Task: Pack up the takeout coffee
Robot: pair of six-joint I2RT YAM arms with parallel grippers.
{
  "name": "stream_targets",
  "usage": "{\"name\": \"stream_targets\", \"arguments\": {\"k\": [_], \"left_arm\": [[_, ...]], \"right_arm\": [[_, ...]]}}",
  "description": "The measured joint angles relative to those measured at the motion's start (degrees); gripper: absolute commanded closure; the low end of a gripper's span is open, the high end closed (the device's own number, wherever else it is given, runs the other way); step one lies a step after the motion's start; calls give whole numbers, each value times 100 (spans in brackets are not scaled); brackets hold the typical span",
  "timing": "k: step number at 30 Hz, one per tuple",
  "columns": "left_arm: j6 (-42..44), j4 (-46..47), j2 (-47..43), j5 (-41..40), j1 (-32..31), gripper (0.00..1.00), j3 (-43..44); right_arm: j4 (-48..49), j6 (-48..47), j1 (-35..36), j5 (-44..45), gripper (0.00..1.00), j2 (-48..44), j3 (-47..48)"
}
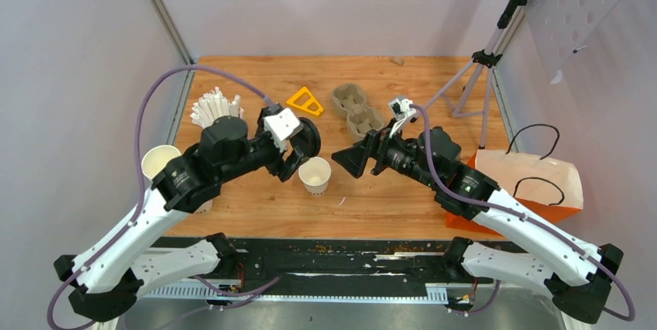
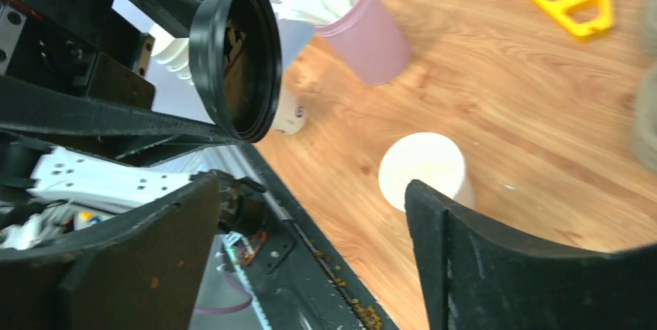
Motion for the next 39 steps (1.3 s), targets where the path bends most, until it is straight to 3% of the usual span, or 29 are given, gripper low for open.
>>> {"name": "stream_targets", "arguments": {"k": [6, 17, 29, 39], "left_arm": [[-544, -1408, 1368, -363, 0, 23, 1095], [-1054, -2962, 3123, -514, 0, 21, 1893], [-964, -3460, 4428, -514, 0, 17, 2267], [-787, -3624, 4872, -494, 0, 16, 2710]], "right_arm": [[-809, -647, 0, 848, 4, -492, 2], [-1731, -1115, 0, 1504, 0, -1056, 118], [-1950, -1233, 0, 1709, 0, -1311, 155], [-2041, -1268, 0, 1714, 0, -1327, 243]]}}
